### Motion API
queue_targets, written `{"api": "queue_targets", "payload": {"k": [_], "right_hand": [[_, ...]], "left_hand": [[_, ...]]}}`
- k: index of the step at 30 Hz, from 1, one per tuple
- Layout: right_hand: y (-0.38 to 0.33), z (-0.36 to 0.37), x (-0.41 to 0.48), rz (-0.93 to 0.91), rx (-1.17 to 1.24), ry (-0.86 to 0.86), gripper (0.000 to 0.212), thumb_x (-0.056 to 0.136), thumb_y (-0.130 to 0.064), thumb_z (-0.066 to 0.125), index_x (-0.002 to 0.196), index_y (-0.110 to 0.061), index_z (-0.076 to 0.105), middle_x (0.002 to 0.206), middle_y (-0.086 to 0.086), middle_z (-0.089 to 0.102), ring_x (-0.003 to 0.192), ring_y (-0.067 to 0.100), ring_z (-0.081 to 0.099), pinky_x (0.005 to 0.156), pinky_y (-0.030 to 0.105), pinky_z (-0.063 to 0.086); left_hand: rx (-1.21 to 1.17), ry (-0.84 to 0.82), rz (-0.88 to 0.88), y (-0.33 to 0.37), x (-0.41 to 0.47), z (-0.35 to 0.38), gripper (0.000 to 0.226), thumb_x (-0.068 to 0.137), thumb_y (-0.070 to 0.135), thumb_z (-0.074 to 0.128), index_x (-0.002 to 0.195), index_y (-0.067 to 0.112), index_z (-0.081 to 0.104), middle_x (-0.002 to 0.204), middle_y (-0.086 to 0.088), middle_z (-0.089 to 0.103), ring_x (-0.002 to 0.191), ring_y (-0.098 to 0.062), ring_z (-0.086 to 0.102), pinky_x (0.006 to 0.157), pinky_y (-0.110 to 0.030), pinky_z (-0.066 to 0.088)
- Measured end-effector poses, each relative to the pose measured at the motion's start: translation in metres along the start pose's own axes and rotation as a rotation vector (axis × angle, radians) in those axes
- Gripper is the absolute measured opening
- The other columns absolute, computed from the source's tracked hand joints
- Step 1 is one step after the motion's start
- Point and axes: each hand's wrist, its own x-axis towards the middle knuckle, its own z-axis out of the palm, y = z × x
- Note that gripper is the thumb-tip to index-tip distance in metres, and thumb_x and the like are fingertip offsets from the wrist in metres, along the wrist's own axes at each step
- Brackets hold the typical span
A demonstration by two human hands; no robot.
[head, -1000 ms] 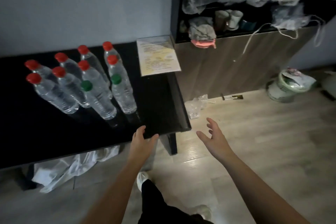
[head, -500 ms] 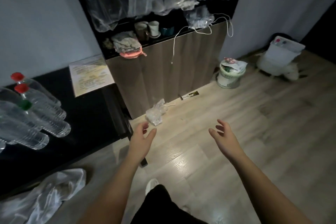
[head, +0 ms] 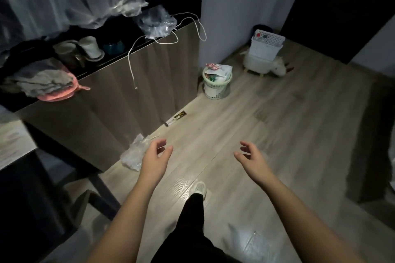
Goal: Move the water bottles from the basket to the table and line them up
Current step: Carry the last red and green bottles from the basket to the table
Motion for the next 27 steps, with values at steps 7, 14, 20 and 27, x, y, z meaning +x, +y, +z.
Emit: {"api": "queue_targets", "payload": {"k": [7,14,20,27], "right_hand": [[-0.052,-0.034,0.124,0.04,0.018,0.022,0.046,0.094,-0.026,0.059,0.137,-0.018,0.045,0.134,0.003,0.05,0.12,0.017,0.05,0.094,0.027,0.038],[-0.077,-0.082,0.211,0.066,0.111,0.136,0.043,0.095,-0.021,0.058,0.136,-0.013,0.047,0.13,0.002,0.052,0.113,0.011,0.05,0.096,0.024,0.036],[-0.064,-0.134,0.266,0.114,0.225,0.223,0.041,0.095,-0.013,0.057,0.134,-0.008,0.046,0.136,0.012,0.051,0.112,0.016,0.052,0.089,0.028,0.04],[-0.037,-0.229,0.363,0.113,0.257,0.199,0.042,0.095,-0.017,0.057,0.135,-0.011,0.046,0.136,0.011,0.051,0.11,0.015,0.051,0.077,0.025,0.042]], "left_hand": [[0.043,-0.113,0.031,0.061,0.126,0.053,0.025,0.091,0.023,0.063,0.116,0.019,0.059,0.114,0.005,0.062,0.108,-0.013,0.057,0.092,-0.025,0.042],[0.138,-0.259,0.138,0.129,0.223,0.114,0.023,0.092,0.019,0.062,0.114,0.016,0.06,0.115,0.003,0.061,0.108,-0.013,0.056,0.089,-0.021,0.038],[0.127,-0.317,0.158,0.172,0.268,0.185,0.018,0.091,0.021,0.063,0.109,0.023,0.059,0.113,0.005,0.062,0.11,-0.011,0.056,0.09,-0.022,0.039],[0.1,-0.25,0.14,0.215,0.313,0.299,0.022,0.091,0.018,0.063,0.113,0.014,0.061,0.11,0.003,0.062,0.108,-0.015,0.058,0.088,-0.022,0.039]]}}
